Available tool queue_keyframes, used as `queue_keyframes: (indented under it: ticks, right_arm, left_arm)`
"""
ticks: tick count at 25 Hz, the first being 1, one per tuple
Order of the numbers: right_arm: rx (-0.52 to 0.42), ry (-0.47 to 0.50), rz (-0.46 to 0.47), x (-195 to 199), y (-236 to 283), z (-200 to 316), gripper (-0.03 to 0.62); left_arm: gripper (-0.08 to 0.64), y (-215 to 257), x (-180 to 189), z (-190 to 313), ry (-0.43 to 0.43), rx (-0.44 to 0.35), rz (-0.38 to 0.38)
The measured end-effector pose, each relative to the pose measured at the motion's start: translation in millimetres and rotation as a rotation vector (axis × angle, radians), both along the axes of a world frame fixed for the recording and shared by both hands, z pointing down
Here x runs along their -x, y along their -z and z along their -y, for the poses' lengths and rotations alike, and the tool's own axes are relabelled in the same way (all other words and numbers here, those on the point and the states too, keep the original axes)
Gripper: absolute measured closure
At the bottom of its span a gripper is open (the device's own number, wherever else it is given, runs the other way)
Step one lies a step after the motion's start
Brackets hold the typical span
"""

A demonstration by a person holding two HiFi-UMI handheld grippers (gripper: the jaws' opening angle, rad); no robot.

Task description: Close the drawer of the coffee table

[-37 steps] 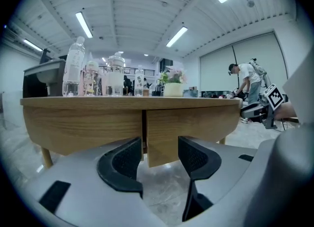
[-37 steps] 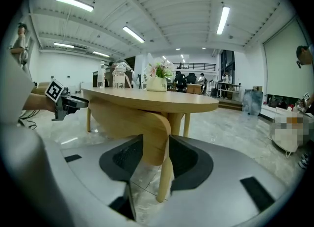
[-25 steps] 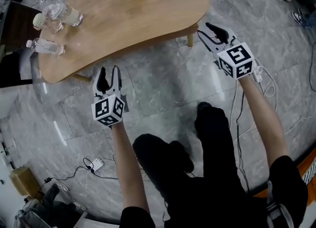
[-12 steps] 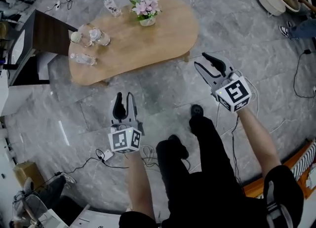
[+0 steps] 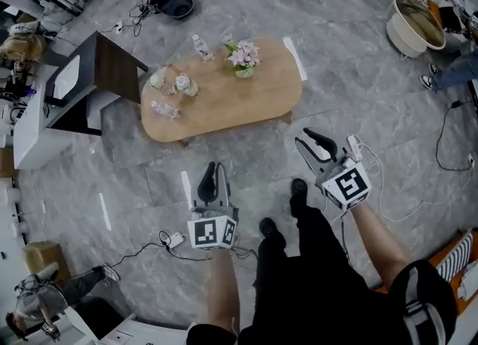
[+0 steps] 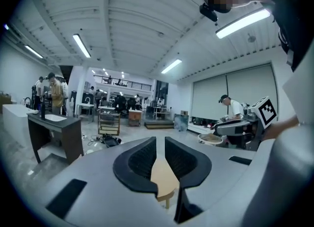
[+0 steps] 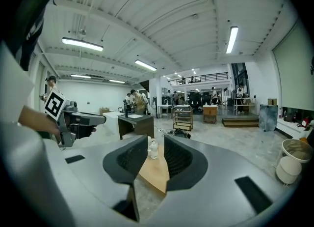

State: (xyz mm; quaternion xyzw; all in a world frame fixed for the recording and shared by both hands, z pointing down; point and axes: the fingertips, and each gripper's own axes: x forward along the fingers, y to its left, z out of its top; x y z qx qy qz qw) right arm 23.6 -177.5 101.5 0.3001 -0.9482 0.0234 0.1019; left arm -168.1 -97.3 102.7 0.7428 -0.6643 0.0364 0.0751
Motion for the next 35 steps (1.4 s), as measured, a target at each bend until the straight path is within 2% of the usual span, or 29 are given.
queue_keyframes:
  ticks: [9, 15, 19, 23, 29, 35]
  right_arm:
    - [-0.041, 0.001, 0.036, 14.2, 68.4, -70.8, 0.559]
    - [-0.036, -0.007, 0.056, 20.1, 83.7, -134.0, 0.578]
    - [-0.036, -0.002, 0.041, 28.5, 86.8, -185.2, 0.578]
    - [-0.026, -0.010, 0.037, 30.9, 83.4, -232.7, 0.579]
    - [0.003, -0.030, 0.072, 24.9, 84.5, -279.9, 0.578]
    - [-0.013, -0.045, 0.069, 9.4, 82.3, -309.2, 0.578]
  left_arm:
    - [0.542, 66.1, -11.7, -73.2, -0.030, -0.054, -0.033]
    - [0.546, 80.6, 3.9, -142.4, -0.018, -0.074, -0.040]
    - [0.546, 88.2, 15.5, -190.1, -0.032, -0.104, -0.054]
    - [0.546, 85.8, 15.4, -229.3, -0.067, -0.096, -0.069]
    - [0.546, 86.6, 6.1, -258.0, -0.158, -0.091, -0.073]
    - [0.548, 87.0, -11.7, -273.3, -0.194, -0.097, -0.064]
